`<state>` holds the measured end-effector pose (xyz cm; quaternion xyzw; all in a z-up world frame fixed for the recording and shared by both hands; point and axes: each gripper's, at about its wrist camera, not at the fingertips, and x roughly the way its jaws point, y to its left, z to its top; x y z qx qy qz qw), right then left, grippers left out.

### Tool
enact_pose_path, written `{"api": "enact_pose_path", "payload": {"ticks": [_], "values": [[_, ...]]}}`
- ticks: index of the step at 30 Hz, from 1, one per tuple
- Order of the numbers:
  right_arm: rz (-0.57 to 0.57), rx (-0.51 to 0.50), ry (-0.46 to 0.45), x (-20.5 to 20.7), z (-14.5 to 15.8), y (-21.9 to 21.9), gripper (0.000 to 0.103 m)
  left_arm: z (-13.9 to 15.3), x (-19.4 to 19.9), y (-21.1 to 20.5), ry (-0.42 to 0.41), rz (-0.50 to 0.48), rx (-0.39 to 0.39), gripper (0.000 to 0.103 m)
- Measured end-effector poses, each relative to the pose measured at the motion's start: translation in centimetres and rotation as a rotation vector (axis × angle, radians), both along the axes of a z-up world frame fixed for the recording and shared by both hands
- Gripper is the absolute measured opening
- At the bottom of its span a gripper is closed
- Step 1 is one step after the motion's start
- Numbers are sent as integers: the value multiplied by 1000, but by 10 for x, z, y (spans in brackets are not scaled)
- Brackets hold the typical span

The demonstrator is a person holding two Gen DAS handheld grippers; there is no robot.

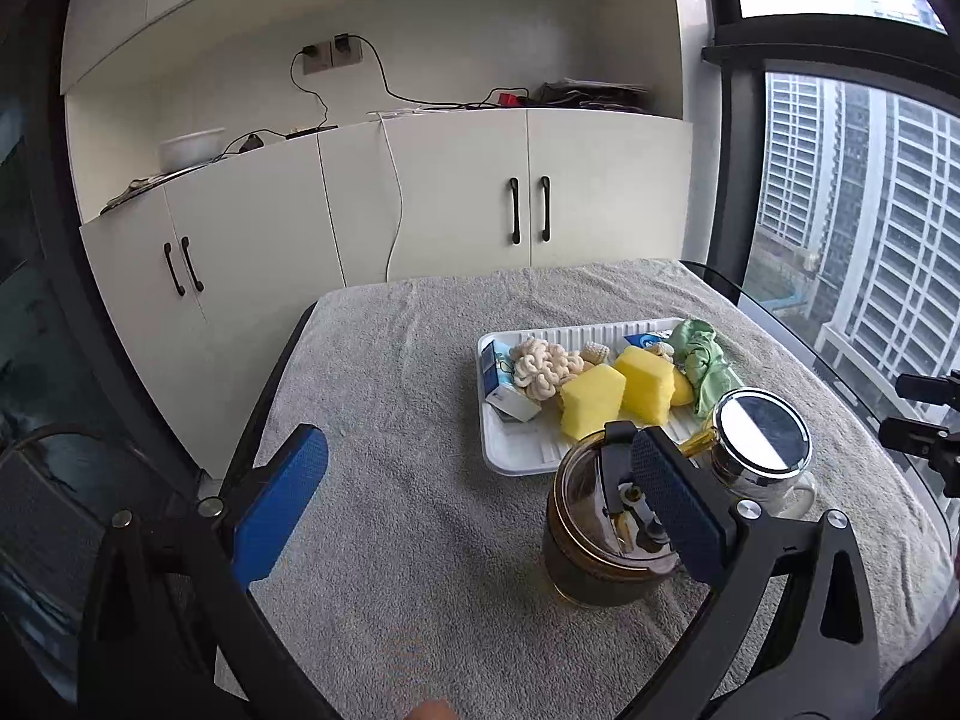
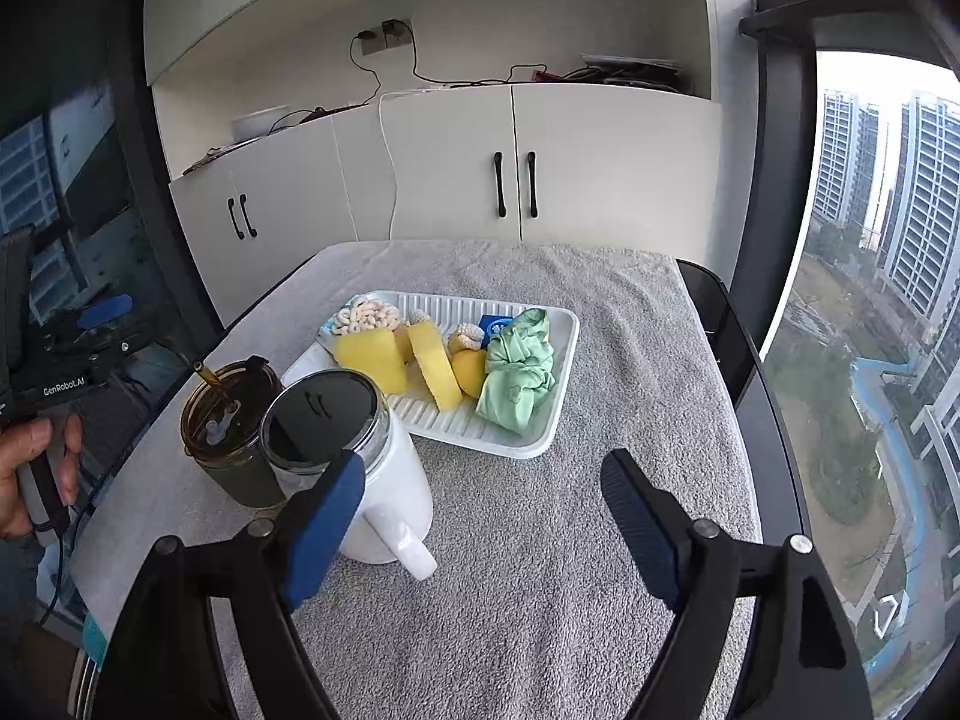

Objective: Organize soft objects

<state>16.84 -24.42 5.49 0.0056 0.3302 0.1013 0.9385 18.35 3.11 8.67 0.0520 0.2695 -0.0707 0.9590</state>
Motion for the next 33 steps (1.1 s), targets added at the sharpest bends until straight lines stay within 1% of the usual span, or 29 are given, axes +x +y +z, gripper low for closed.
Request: {"api": "enact_pose_path", "payload": {"ticks": [3, 6, 9, 12, 13, 15, 17, 21, 25, 30, 33], "values": [[-37, 15, -17, -30, -9, 8, 86, -11, -32, -7, 12, 27, -22, 103], [-72, 42, -36, -56, -16, 14, 87, -21, -60, -17, 21, 19, -31, 103], [-112, 22, -64, -78, -20, 23, 90, -27, -81, -23, 29, 40, -41, 103], [-139, 7, -91, -96, -23, 32, 92, -28, -100, -22, 32, 71, -95, 103], [-145, -3, -97, -101, -24, 35, 96, -27, -104, -23, 31, 78, -100, 103], [-156, -27, -108, -108, -24, 41, 99, -27, -113, -28, 32, 99, -85, 103], [-166, -28, -122, -113, -23, 44, 99, -27, -117, -33, 45, 131, -63, 103], [-181, -34, -145, -120, -17, 49, 101, -23, -124, -39, 40, 116, -63, 103], [-200, -56, -157, -122, -11, 51, 101, -18, -126, -40, 24, 149, -40, 103], [-223, -63, -163, -123, -7, 47, 101, -16, -125, -35, 33, 168, -57, 103], [-221, -71, -161, -123, -6, 49, 101, -16, -124, -35, 35, 157, -70, 103]]}}
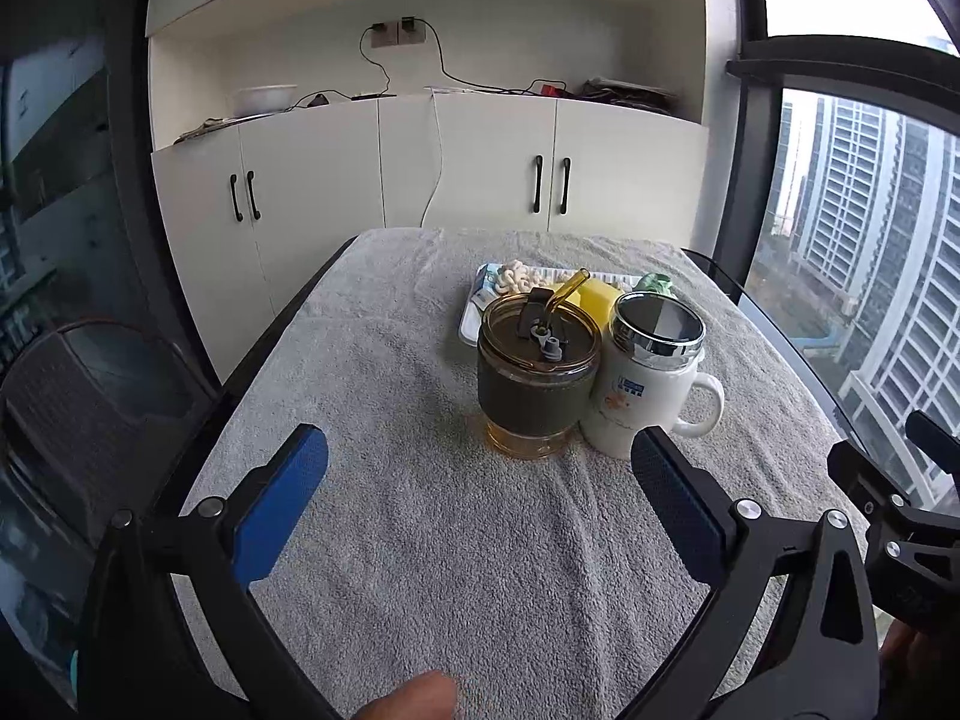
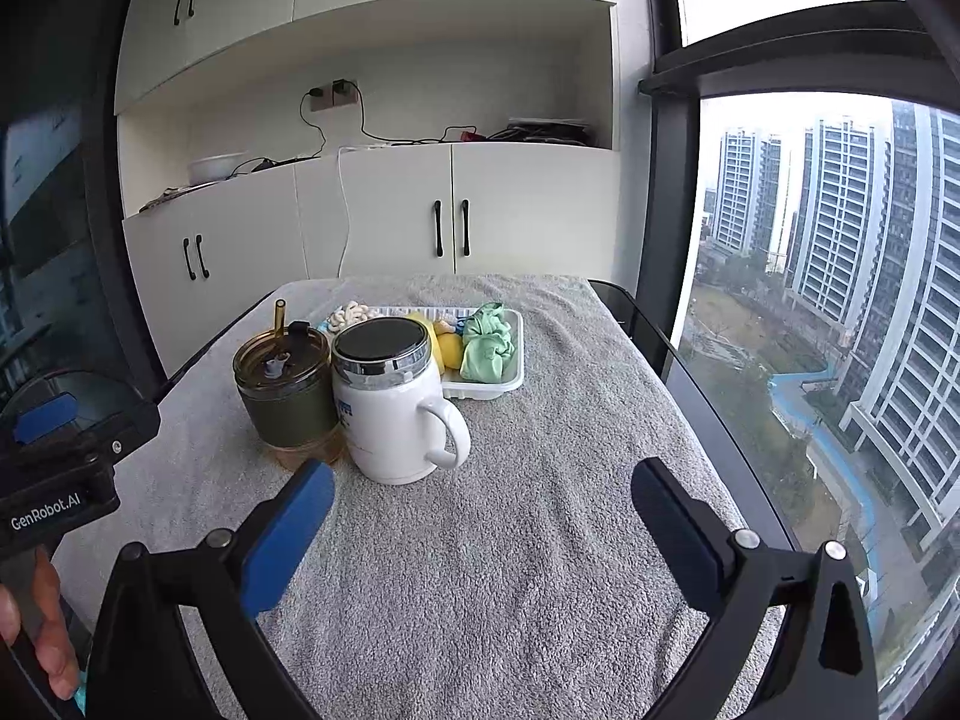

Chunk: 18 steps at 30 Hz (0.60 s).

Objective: Organize soft objects

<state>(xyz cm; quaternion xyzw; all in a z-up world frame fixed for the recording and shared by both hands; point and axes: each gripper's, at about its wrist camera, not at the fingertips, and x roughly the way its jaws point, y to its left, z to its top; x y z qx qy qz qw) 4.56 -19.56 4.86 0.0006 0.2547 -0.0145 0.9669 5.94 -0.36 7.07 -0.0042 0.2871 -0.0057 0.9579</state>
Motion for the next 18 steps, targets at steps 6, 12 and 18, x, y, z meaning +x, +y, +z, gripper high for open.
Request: {"api": "enact_pose_path", "payload": {"ticks": [6, 12, 18], "values": [[-6, -24, 12, 2, -1, 7, 101, -1, 5, -3, 20, 7, 11, 103], [-11, -31, 23, 3, -2, 12, 101, -3, 7, -6, 18, -1, 24, 103], [0, -39, 24, 2, -3, 18, 101, -2, 7, -8, 16, -7, 29, 103]]}}
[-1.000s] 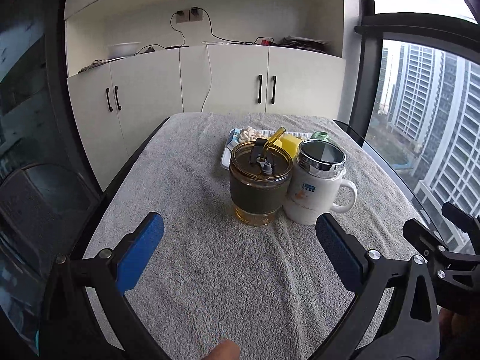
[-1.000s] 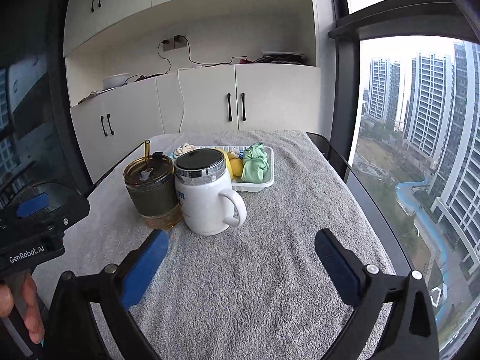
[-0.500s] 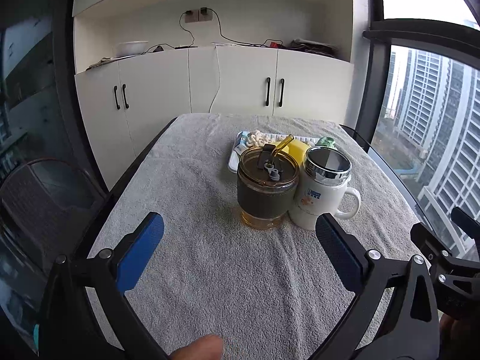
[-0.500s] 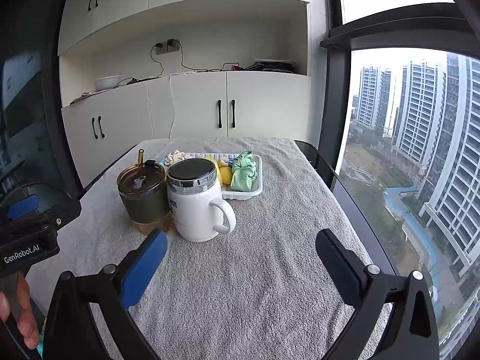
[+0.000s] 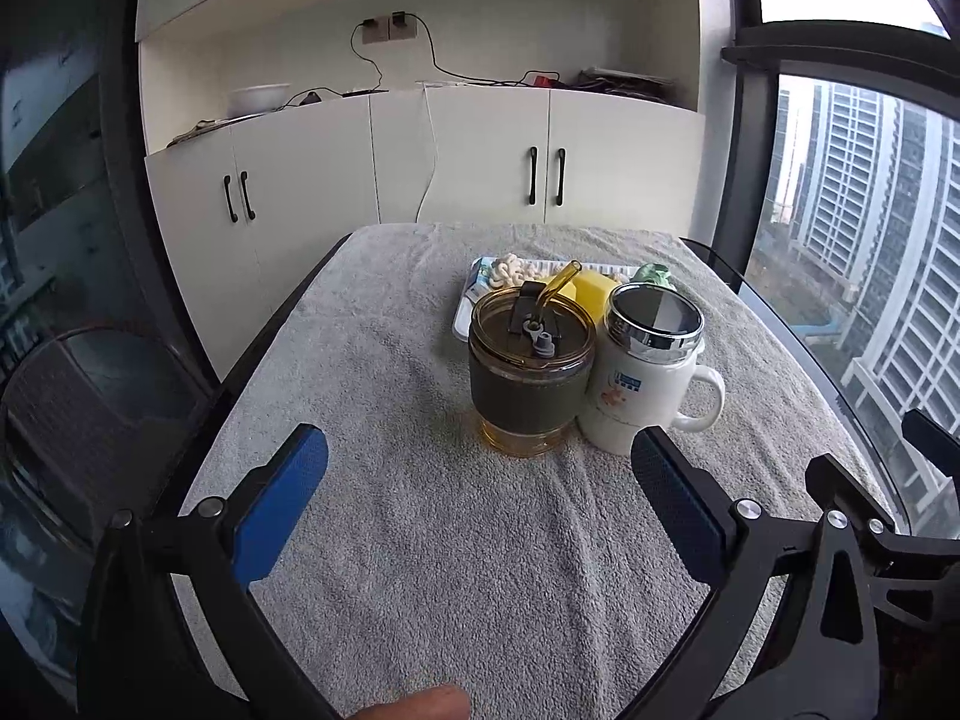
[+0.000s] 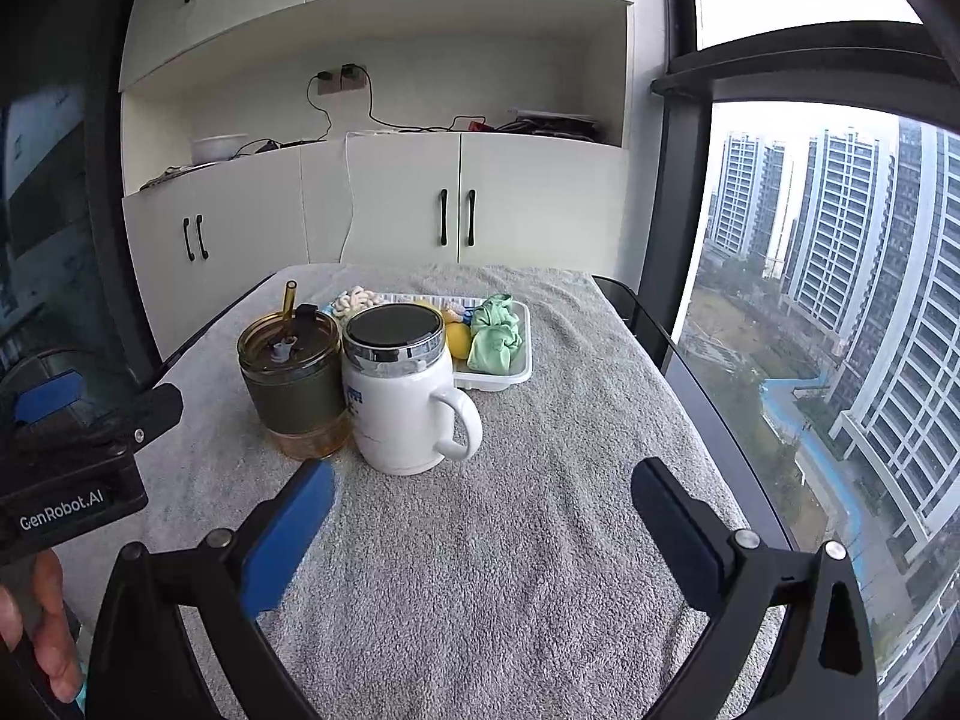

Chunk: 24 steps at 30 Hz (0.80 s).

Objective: Organize soft objects

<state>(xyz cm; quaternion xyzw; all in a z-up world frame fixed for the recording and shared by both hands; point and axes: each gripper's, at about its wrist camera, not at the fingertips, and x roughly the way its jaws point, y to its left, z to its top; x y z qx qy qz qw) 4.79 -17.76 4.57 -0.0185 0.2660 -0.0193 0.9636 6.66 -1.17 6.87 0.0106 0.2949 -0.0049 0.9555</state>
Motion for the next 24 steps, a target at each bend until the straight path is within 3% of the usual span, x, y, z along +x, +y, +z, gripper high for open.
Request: {"api": "enact_pose_path", "payload": {"ticks": [24], "values": [[1, -5, 11, 1, -1, 4, 102, -3, 2, -2, 10, -17, -1, 103]]}}
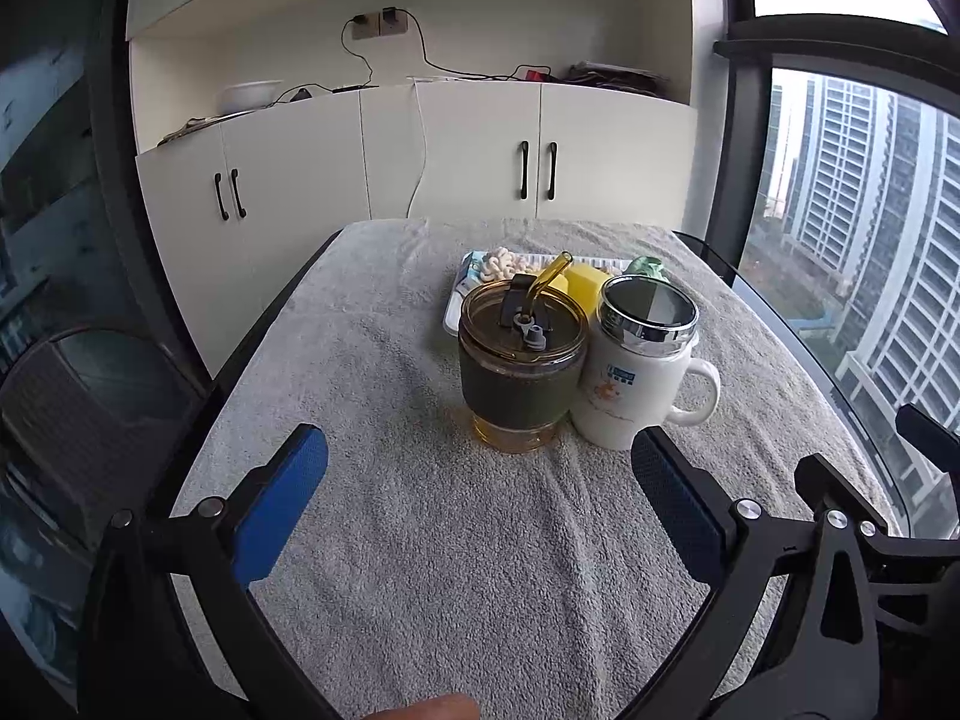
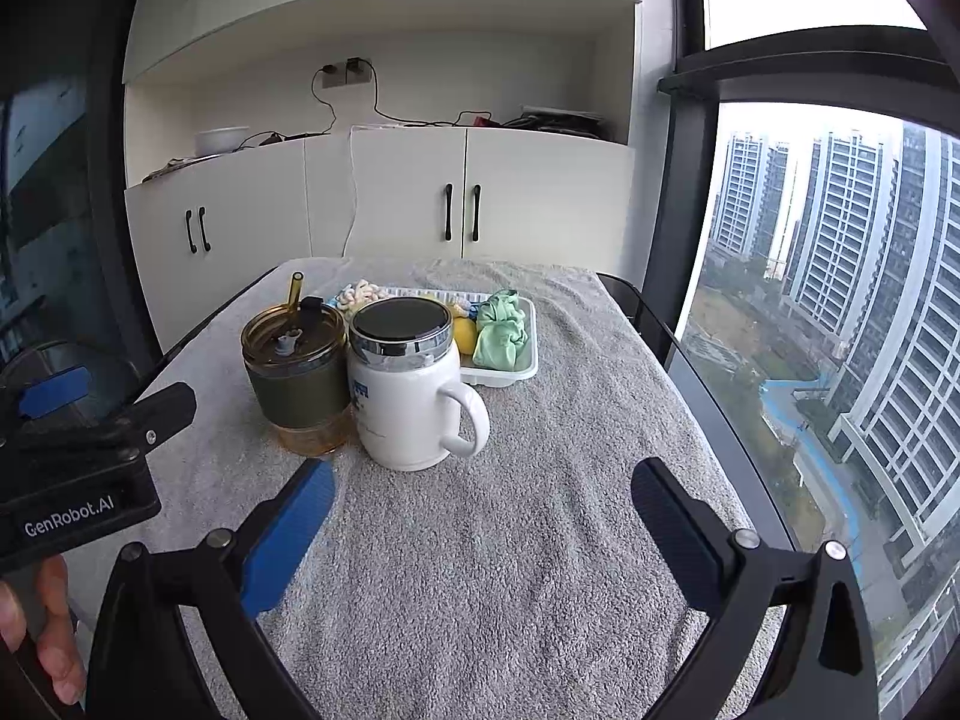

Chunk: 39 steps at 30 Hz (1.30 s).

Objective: Organize soft objects

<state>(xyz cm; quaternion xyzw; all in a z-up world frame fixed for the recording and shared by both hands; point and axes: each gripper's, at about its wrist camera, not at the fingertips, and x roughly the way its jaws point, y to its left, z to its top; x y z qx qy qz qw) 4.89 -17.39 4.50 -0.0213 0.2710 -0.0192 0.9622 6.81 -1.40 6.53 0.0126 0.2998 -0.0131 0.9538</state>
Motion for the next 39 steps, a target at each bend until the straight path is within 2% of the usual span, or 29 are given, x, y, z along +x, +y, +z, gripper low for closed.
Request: {"api": "enact_pose_path", "payload": {"ticks": [39], "values": [[-5, 3, 5, 3, -2, -1, 101, -2, 2, -3, 9, -12, -2, 103]]}}
